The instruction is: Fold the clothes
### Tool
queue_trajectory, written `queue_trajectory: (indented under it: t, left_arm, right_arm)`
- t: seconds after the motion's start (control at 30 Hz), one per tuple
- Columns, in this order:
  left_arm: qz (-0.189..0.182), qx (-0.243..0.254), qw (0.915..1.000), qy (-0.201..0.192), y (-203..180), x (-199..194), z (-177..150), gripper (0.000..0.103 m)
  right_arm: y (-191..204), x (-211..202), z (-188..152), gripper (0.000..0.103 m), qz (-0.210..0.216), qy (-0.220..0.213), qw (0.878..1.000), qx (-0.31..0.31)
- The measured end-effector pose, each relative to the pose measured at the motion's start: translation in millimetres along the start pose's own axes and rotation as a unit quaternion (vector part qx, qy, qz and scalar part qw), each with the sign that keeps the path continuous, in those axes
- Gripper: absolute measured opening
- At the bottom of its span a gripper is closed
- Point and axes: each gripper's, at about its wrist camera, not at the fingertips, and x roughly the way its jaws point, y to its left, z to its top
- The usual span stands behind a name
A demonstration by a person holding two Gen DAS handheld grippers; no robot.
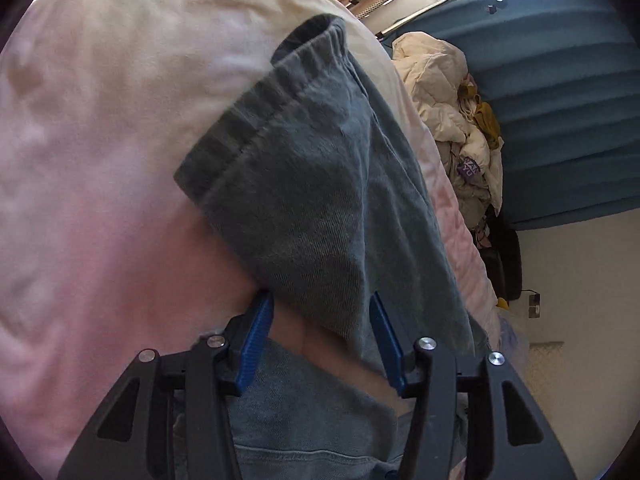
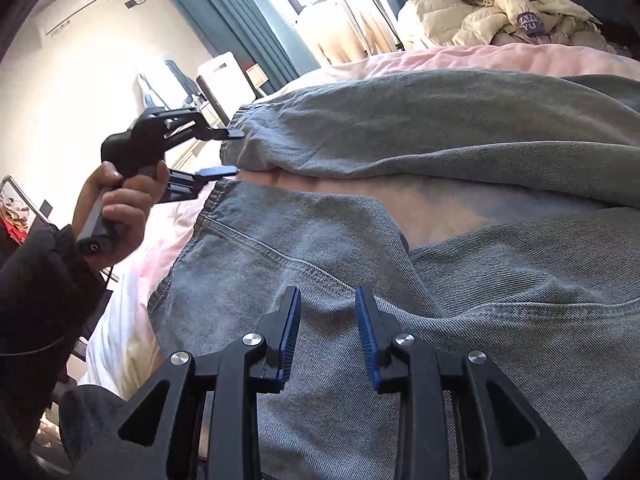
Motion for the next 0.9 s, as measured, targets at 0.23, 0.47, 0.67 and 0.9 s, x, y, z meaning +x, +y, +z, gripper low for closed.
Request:
queue_trajectory:
  t: [0.23, 0.47, 0.67, 0.9]
  left_arm:
    - [0.029, -0.033, 0.9977, -0.052, -16.2, 29.3, -5.5, 0.041]
    - [0.047, -0.019, 0.9939, -0.097, -44.0, 6.1, 0.6, 0.005]
    - [0.007, -0.056, 0.995, -0.082, -48.7, -43.6, -5.0, 0.005]
    - [0.056, -0.059, 0.9961, -0.033, -3.9, -19.7, -28.8, 0.005]
  right_arm:
    - [-2.7, -10.6, 7.2, 0.028, 0.008, -0.018, 1.0, 0.004]
    - [-46.8, -23.5, 24.1, 0.028, 0.009, -0.045, 0.997, 0.057]
    - [-88.7, -44.2, 28.8, 0.028, 0.003, -0.075, 0.986, 0.146]
    - [-75.9, -61.0, 25.4, 0.028, -0.022, -0.089, 0.989, 0.119]
